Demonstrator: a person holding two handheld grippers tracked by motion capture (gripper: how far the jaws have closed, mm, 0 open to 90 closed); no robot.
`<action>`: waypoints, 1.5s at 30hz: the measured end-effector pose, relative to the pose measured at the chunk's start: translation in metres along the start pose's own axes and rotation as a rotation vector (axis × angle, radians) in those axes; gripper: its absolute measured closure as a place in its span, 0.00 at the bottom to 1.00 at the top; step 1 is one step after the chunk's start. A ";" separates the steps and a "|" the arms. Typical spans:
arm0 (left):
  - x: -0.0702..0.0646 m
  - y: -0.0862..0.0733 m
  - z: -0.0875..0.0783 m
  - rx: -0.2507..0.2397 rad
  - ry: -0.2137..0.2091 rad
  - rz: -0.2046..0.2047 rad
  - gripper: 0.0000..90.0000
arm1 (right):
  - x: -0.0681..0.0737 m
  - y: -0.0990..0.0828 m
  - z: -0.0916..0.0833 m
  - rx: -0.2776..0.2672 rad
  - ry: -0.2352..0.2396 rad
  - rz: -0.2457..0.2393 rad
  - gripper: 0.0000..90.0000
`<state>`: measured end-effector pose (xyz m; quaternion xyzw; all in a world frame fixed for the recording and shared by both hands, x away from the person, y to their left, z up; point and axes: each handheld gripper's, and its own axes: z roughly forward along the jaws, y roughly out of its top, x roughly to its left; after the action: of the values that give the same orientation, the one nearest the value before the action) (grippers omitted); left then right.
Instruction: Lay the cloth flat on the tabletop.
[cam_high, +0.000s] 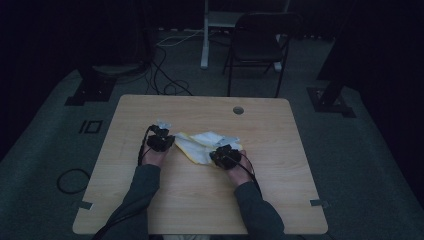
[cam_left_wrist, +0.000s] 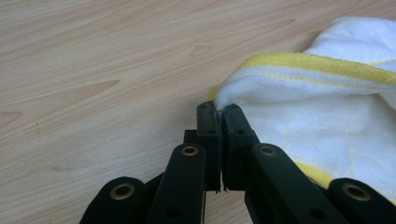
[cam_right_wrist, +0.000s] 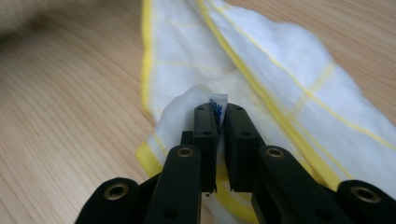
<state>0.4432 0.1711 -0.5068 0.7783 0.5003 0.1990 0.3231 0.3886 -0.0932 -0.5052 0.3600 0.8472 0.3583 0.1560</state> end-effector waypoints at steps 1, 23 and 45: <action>0.000 0.000 0.000 0.002 0.000 -0.001 0.98 | -0.003 -0.002 -0.002 0.002 -0.005 0.002 0.94; 0.012 -0.002 0.002 0.031 0.012 -0.026 0.98 | -0.076 -0.047 -0.051 0.012 -0.134 0.132 0.96; 0.005 -0.005 -0.004 0.018 -0.023 -0.024 0.83 | -0.080 -0.061 -0.069 -0.007 -0.147 0.122 0.77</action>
<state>0.4396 0.1787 -0.5076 0.7773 0.5077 0.1814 0.3242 0.3772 -0.2151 -0.5006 0.4358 0.8086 0.3426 0.1970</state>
